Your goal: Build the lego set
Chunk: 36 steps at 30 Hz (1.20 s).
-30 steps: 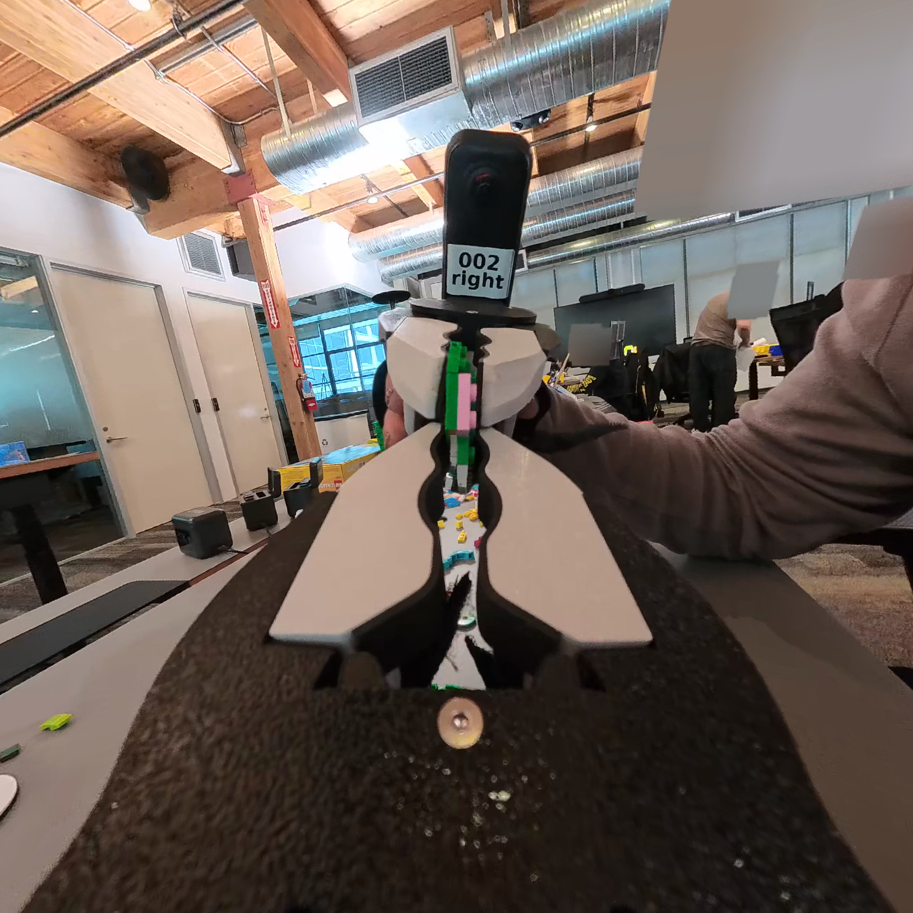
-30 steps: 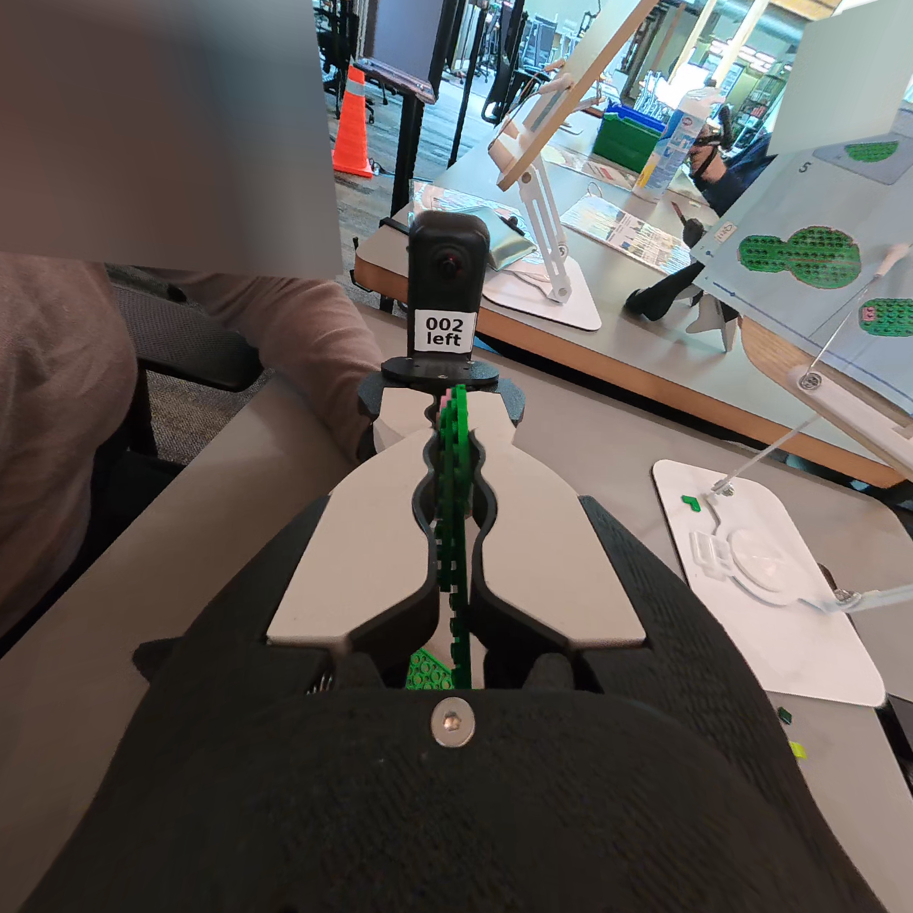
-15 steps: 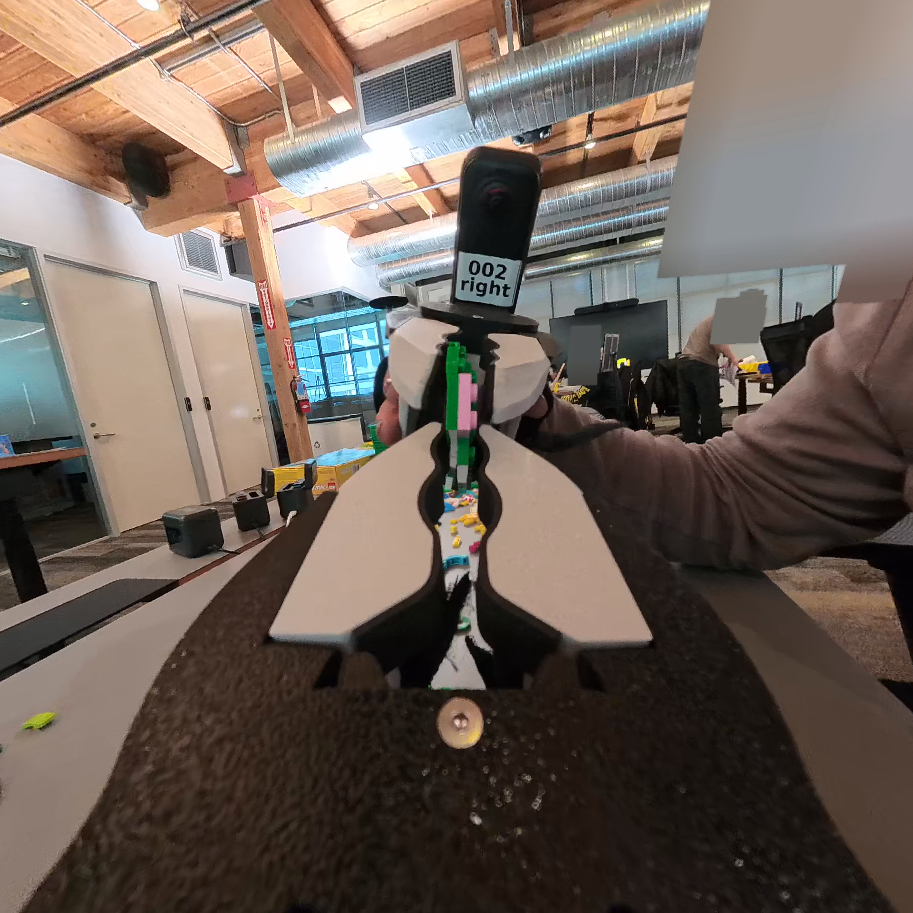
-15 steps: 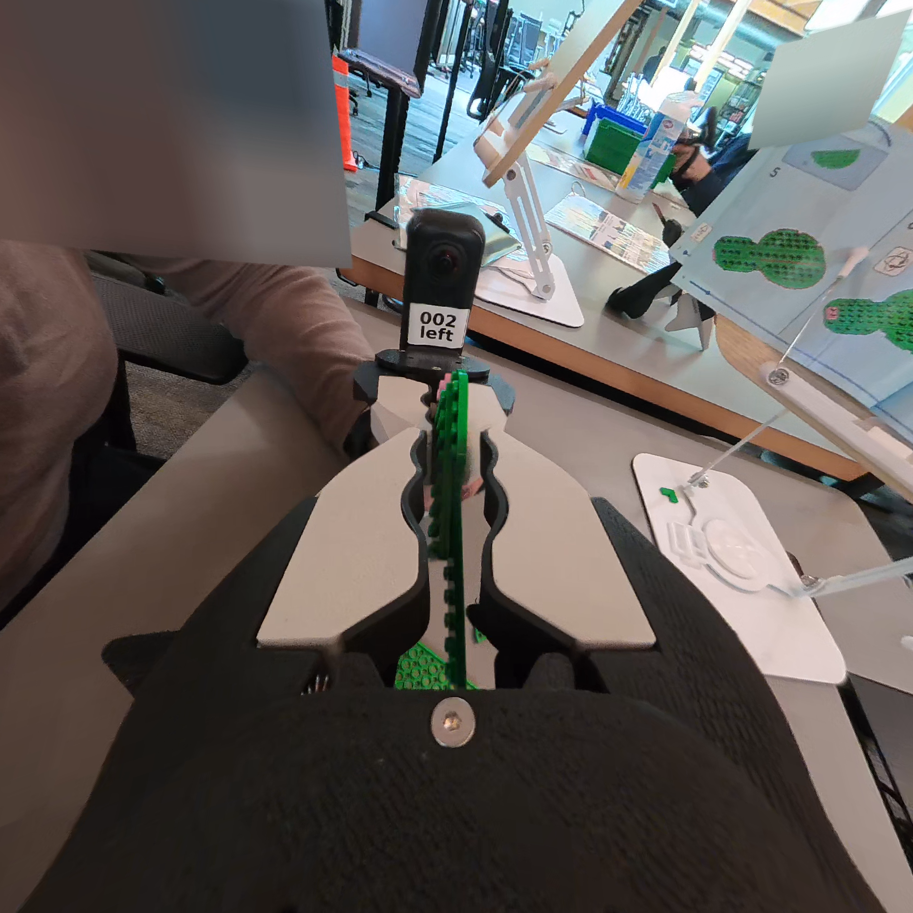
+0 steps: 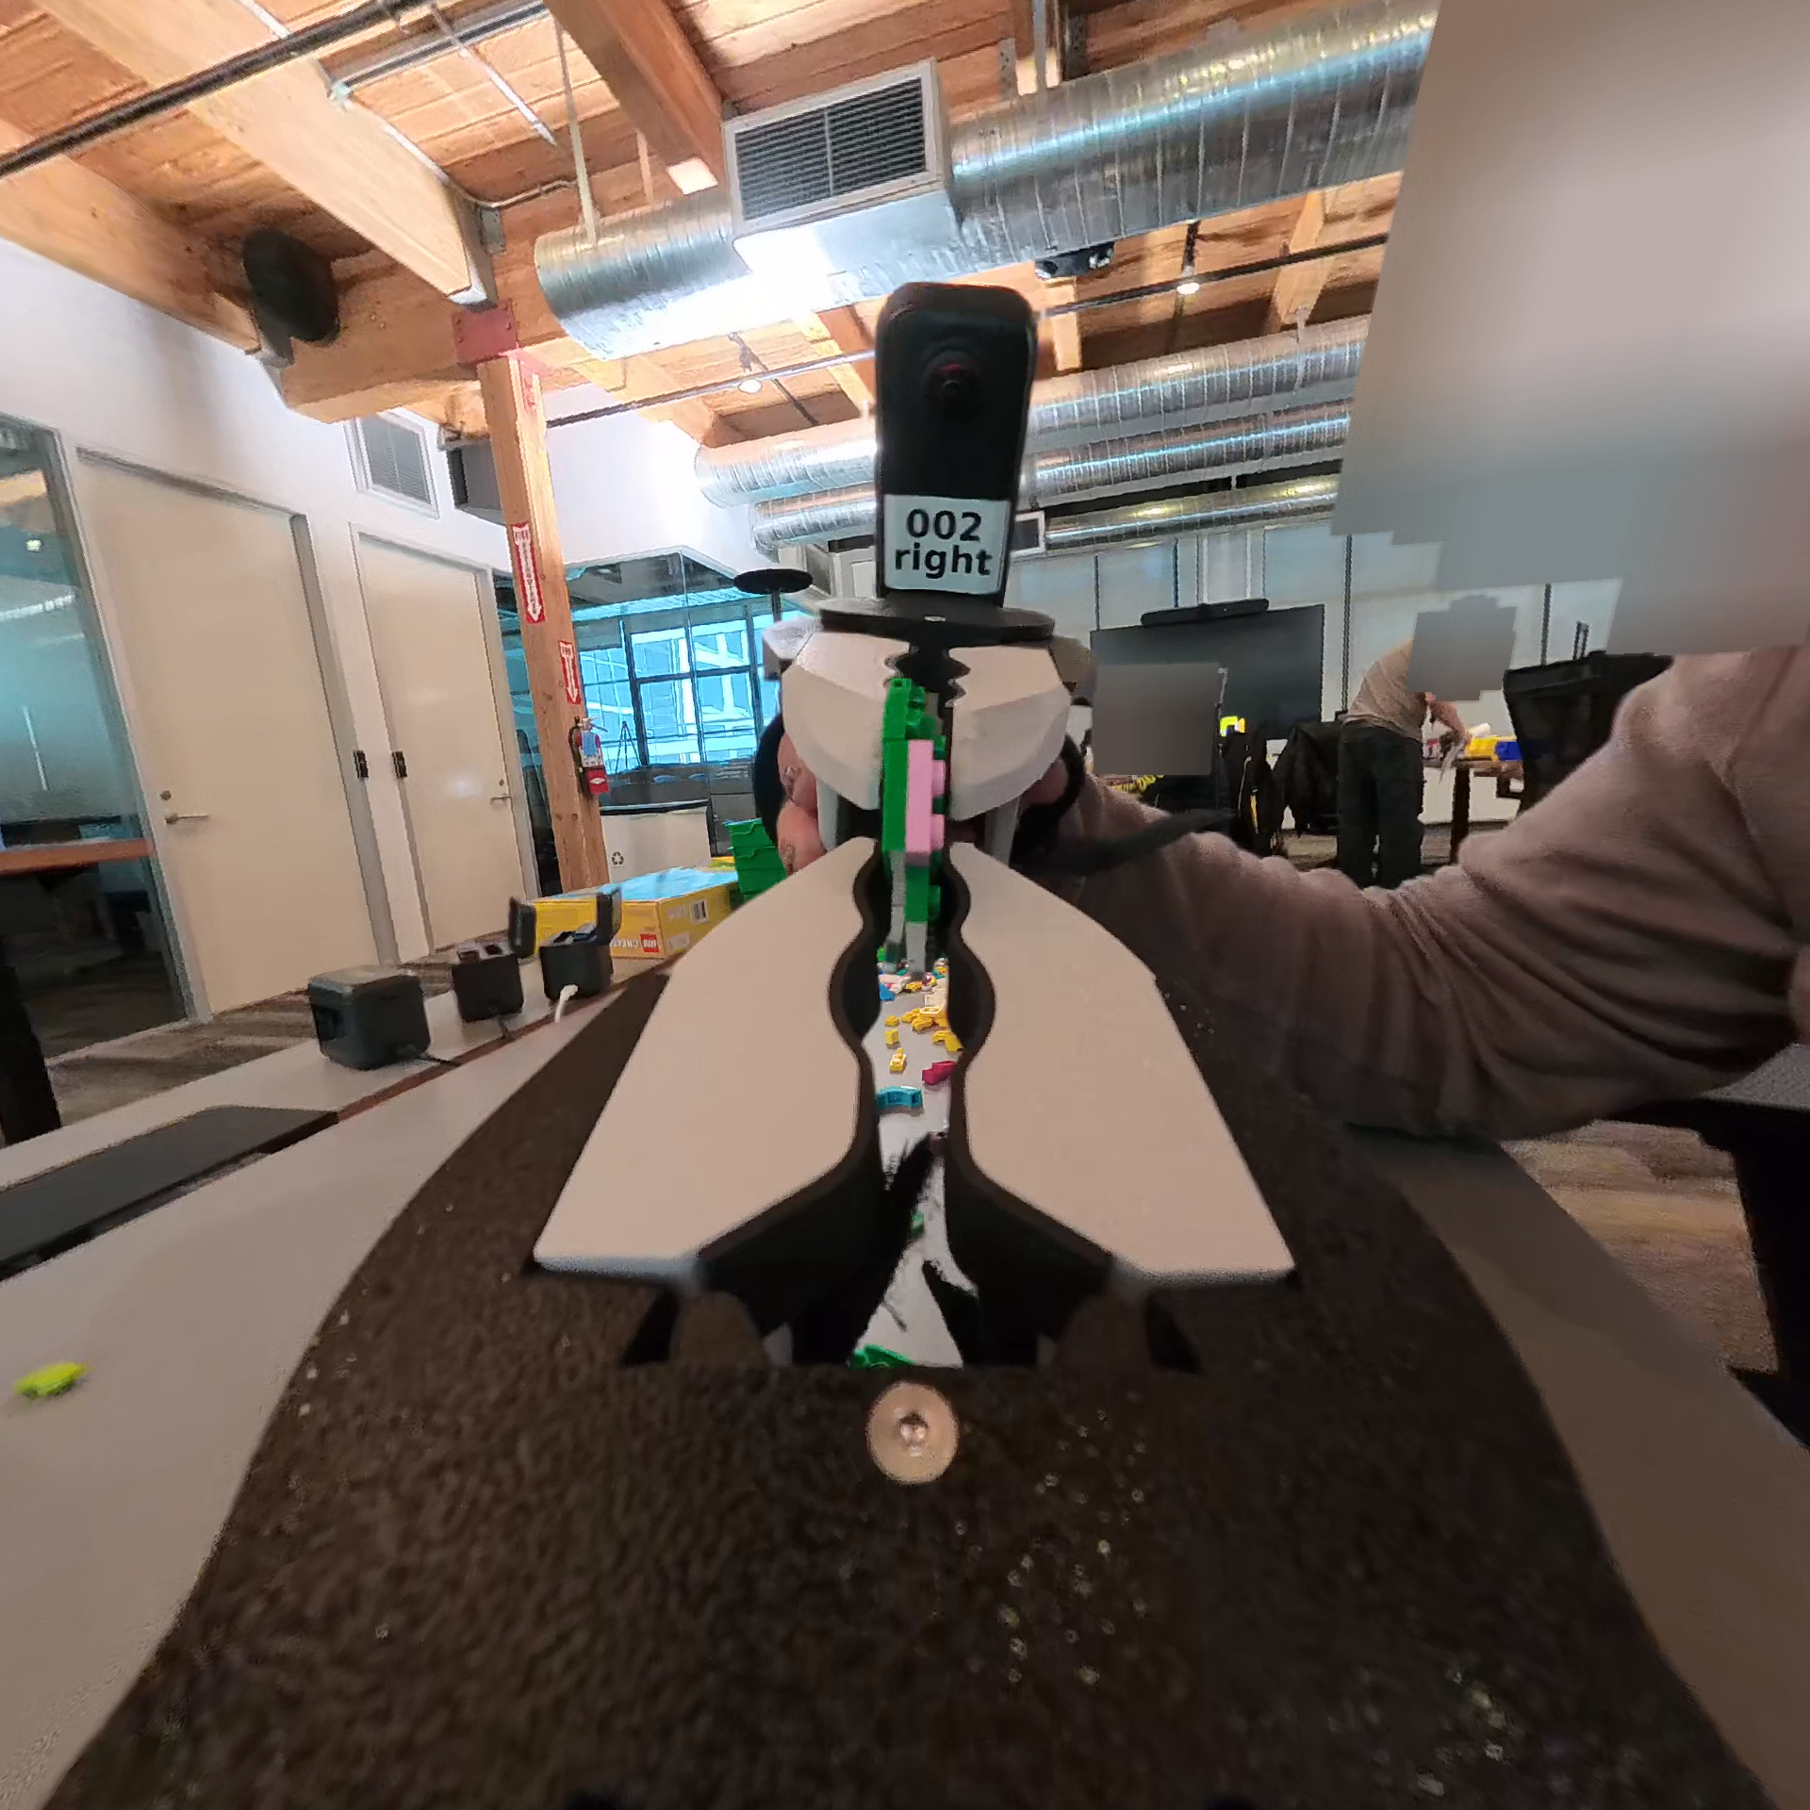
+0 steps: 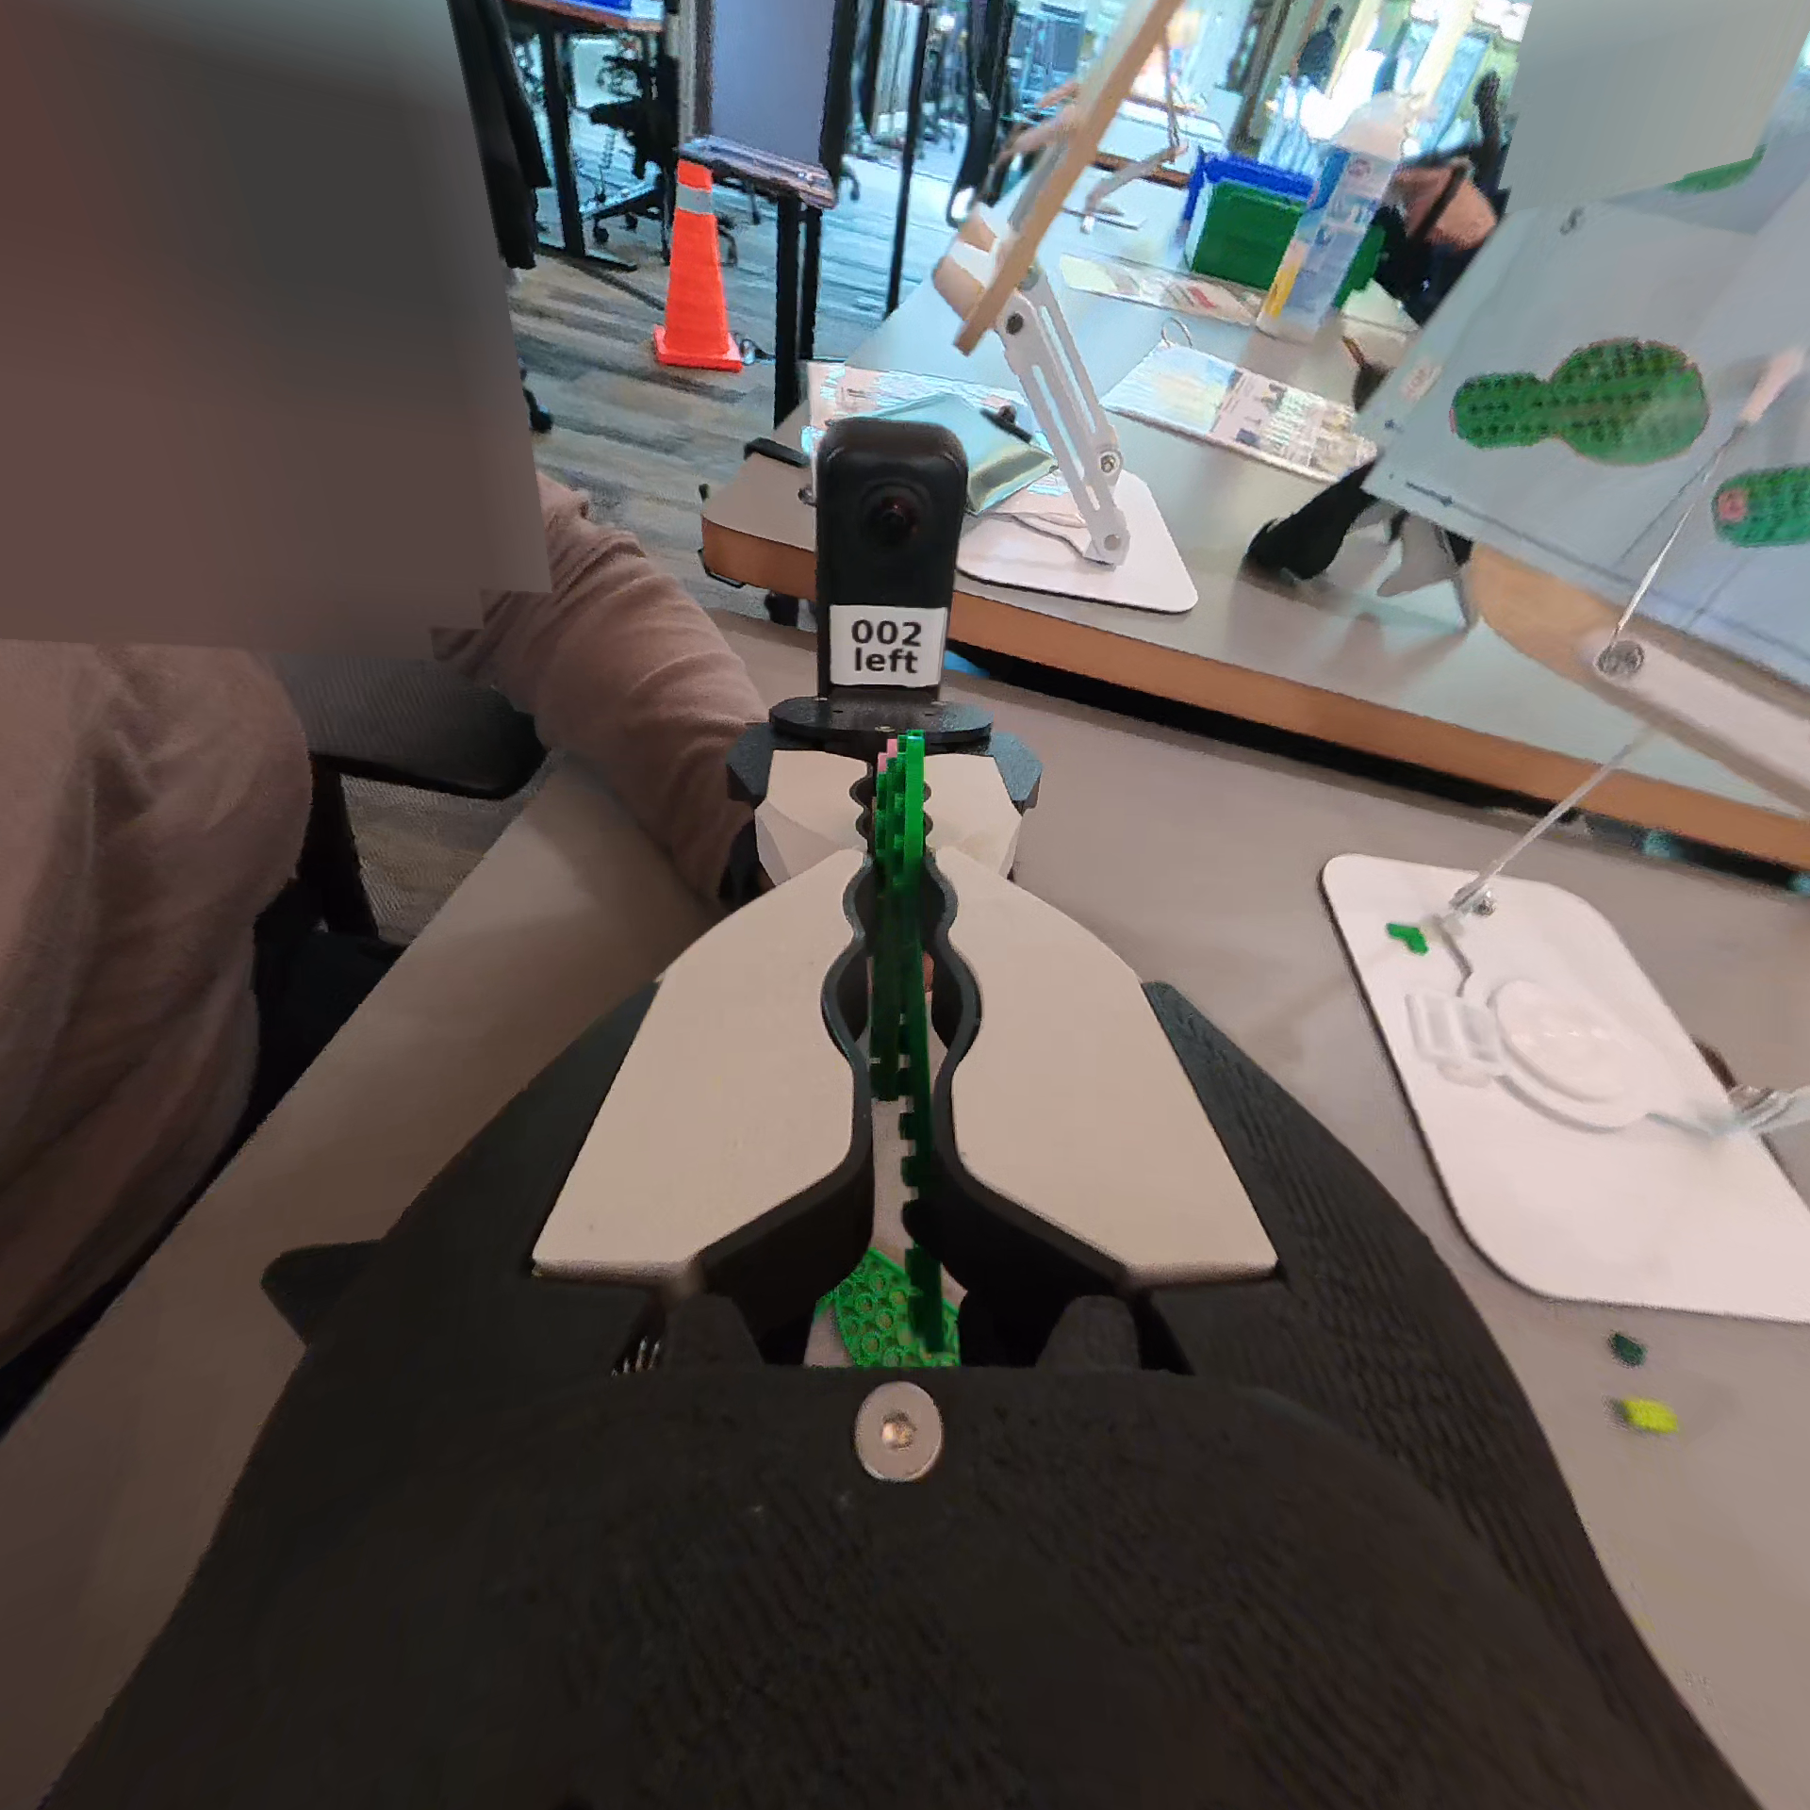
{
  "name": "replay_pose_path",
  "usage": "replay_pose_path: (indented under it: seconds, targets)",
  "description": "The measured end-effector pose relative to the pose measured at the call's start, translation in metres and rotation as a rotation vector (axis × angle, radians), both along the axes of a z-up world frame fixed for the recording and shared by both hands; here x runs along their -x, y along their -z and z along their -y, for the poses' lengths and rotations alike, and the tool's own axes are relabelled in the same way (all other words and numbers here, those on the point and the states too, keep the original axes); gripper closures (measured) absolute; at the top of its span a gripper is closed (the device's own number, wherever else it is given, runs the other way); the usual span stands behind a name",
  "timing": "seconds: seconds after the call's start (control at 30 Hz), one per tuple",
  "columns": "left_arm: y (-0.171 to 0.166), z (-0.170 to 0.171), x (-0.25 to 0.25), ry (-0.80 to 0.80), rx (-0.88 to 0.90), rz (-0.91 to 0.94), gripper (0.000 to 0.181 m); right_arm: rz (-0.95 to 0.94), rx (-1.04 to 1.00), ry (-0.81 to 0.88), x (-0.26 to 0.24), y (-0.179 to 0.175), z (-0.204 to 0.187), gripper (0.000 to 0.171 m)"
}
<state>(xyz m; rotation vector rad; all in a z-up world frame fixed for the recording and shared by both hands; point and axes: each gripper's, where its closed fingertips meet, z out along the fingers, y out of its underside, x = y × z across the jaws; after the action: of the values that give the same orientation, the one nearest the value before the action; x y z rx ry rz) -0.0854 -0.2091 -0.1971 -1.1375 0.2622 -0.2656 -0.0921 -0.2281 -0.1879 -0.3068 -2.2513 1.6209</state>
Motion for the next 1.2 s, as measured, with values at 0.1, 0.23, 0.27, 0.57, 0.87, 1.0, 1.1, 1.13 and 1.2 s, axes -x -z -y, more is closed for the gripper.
replay_pose_path:
  seconds: [0.1, 0.23, 0.27, 0.57, 0.87, 1.0, 1.1, 1.13, 1.2]
  targets:
    - [0.001, -0.001, 0.004, 0.040, 0.020, 0.085, 0.173, 0.014, 0.019, 0.038, 0.007, 0.003, -0.004, 0.160]
    - [0.000, -0.001, 0.008, 0.085, 0.031, 0.161, 0.173, -0.029, -0.004, 0.053, 0.009, 0.003, -0.006, 0.159]
    - [0.000, -0.001, 0.007, 0.100, 0.032, 0.169, 0.173, -0.035, -0.010, 0.060, 0.009, 0.002, -0.006, 0.161]
    - [0.001, -0.001, 0.014, 0.093, 0.036, 0.195, 0.173, -0.062, -0.011, 0.085, 0.015, 0.002, -0.006, 0.163]
    - [0.008, -0.008, 0.057, 0.172, 0.133, 0.604, 0.173, -0.138, -0.223, 0.331, 0.036, 0.014, -0.037, 0.132]
    - [0.021, -0.017, 0.057, 0.154, 0.263, 0.586, 0.173, -0.221, -0.427, 0.470, 0.042, 0.030, -0.047, 0.128]
    - [0.026, -0.020, 0.053, 0.152, 0.308, 0.553, 0.173, -0.236, -0.497, 0.560, 0.042, 0.040, -0.047, 0.127]
    - [0.028, -0.020, 0.051, 0.166, 0.327, 0.541, 0.173, -0.228, -0.509, 0.579, 0.040, 0.045, -0.047, 0.126]
    - [0.030, -0.021, 0.047, 0.195, 0.353, 0.536, 0.173, -0.192, -0.545, 0.603, 0.033, 0.059, -0.051, 0.124]
